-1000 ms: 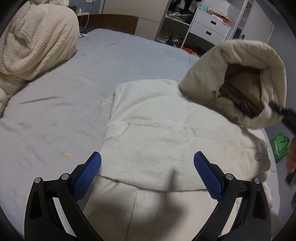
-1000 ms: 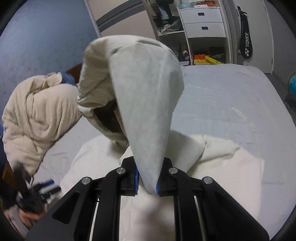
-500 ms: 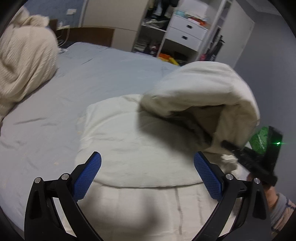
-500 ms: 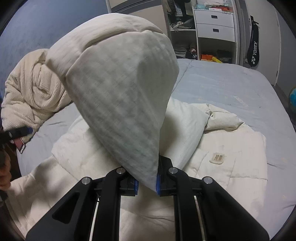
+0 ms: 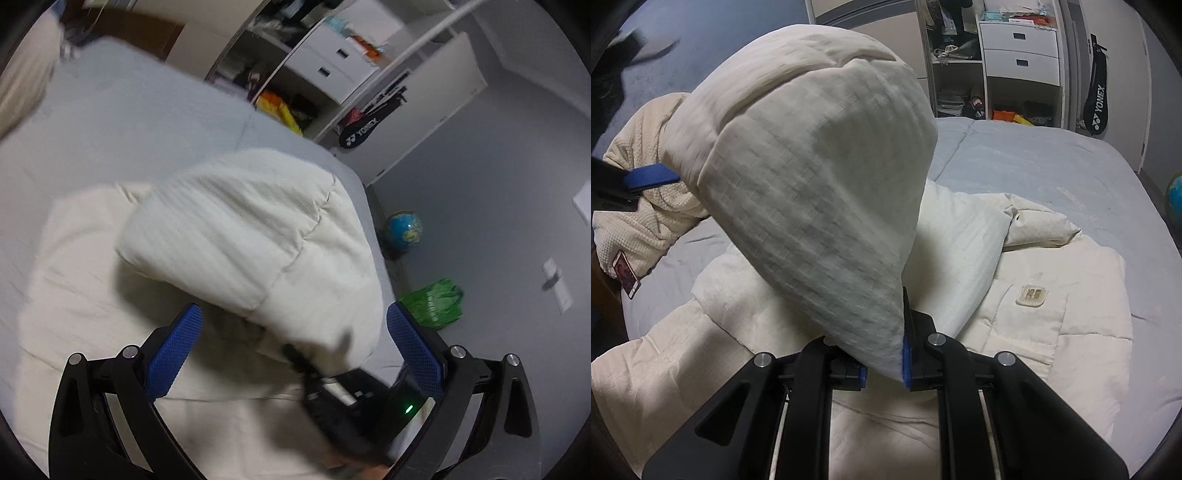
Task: Fold large clothes
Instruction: 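Grasp the hood with the right tool and lift it, then grasp the lifted hood with the left tool while the right tool holds it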
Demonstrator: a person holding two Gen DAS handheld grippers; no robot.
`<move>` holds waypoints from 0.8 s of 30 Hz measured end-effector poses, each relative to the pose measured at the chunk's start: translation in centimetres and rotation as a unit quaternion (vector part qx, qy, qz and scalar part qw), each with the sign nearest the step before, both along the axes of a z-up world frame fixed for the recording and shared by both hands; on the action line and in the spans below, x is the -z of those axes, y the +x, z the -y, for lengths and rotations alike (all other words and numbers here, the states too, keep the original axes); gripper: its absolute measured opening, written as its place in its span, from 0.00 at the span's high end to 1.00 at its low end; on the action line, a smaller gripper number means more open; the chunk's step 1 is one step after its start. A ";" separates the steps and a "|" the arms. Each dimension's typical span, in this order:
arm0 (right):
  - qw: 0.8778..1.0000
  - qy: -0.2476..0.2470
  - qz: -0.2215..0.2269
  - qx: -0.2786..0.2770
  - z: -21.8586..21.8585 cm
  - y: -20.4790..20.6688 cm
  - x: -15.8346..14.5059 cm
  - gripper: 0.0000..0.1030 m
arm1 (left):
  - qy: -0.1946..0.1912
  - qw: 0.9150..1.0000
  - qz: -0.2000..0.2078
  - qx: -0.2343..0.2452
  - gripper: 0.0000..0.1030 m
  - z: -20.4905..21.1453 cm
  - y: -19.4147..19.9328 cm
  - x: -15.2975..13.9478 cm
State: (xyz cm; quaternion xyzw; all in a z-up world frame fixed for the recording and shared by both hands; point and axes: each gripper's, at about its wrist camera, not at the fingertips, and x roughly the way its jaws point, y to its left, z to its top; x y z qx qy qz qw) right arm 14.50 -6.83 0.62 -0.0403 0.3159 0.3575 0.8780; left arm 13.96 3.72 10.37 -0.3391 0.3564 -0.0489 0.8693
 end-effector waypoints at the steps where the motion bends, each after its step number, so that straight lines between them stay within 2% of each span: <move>1: 1.000 0.000 0.001 0.000 0.0 0.0 0.1 0.90 | -0.027 1.000 -0.004 -0.002 0.07 0.0 0.6 0.5; 3: 1.000 0.001 0.003 0.000 0.1 0.2 0.2 0.90 | -0.064 0.998 -0.009 -0.010 0.11 -0.3 1.6 1.3; 4: 1.000 0.000 0.005 0.000 0.0 0.0 0.3 0.90 | -0.078 0.997 -0.007 -0.012 0.25 -0.5 1.8 1.4; 6: 1.000 -0.003 0.007 0.000 -0.1 0.2 0.3 0.90 | -0.107 0.994 -0.003 -0.013 0.66 -0.9 2.3 2.1; 8: 1.000 -0.003 0.007 0.001 0.0 0.2 0.4 0.90 | -0.113 0.993 0.009 -0.013 0.80 -1.3 2.1 2.1; 11: 1.000 -0.013 0.019 0.008 0.1 0.3 0.1 0.90 | -0.089 0.995 0.031 -0.013 0.88 -1.6 0.8 1.5; 15: 0.998 -0.035 0.051 0.032 0.4 -0.5 -1.0 0.81 | -0.074 0.996 0.040 -0.012 0.89 -1.8 -1.6 2.5; 21: 0.997 -0.050 0.053 0.040 2.3 -2.2 -0.7 0.71 | -0.073 0.997 0.007 -0.001 0.89 -1.2 -4.4 7.9; 23: 0.996 -0.050 0.049 0.050 3.6 -3.0 -0.2 0.59 | -0.070 0.997 -0.010 -0.004 0.89 -1.1 -4.9 9.6; 24: 0.996 -0.048 0.045 0.055 4.2 -3.3 0.1 0.59 | -0.076 0.997 -0.022 -0.004 0.89 -1.2 -5.1 11.0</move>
